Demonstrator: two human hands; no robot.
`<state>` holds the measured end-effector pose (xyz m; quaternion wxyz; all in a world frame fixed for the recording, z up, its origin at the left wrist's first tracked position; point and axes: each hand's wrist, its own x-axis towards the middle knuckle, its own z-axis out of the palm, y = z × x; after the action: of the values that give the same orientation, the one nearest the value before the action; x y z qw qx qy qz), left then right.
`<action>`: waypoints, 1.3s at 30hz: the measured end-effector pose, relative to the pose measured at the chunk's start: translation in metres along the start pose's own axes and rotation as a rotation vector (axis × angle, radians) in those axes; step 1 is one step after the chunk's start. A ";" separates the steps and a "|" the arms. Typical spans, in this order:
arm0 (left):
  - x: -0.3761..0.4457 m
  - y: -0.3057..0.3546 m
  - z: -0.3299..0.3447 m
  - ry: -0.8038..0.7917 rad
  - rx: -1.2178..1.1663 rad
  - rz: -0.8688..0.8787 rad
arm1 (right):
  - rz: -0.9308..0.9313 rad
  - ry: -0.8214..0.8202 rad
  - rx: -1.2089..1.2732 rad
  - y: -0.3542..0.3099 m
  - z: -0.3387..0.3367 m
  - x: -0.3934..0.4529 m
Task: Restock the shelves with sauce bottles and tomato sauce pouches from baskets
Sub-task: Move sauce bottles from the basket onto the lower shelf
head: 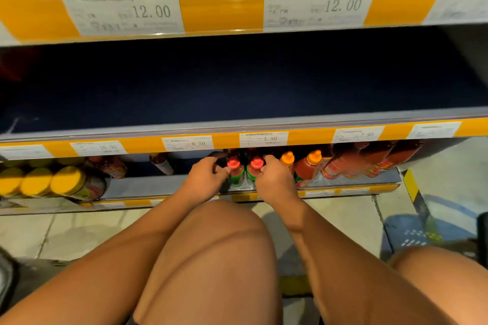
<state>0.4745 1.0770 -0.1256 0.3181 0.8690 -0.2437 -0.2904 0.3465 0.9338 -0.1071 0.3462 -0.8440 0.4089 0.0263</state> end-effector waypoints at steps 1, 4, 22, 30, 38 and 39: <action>-0.007 0.000 -0.002 0.015 -0.034 0.004 | 0.002 -0.021 -0.021 -0.002 -0.003 -0.003; -0.027 0.000 -0.008 0.036 -0.092 0.014 | -0.033 -0.053 -0.086 -0.006 -0.013 -0.015; -0.151 0.123 -0.077 0.106 -0.148 0.368 | -0.274 0.141 0.278 -0.034 -0.155 -0.126; -0.226 0.256 -0.036 -0.024 -0.037 0.700 | -0.434 0.369 0.496 0.031 -0.251 -0.232; -0.265 0.350 0.081 -0.269 0.232 1.042 | -0.219 0.624 0.318 0.187 -0.300 -0.332; -0.268 0.359 0.098 -0.304 0.248 1.072 | -0.162 0.642 0.299 0.212 -0.301 -0.340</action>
<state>0.1326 0.9560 0.1555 0.2781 0.6030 -0.7259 -0.1794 -0.1008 0.8895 0.1133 0.3208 -0.7789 0.4277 -0.3278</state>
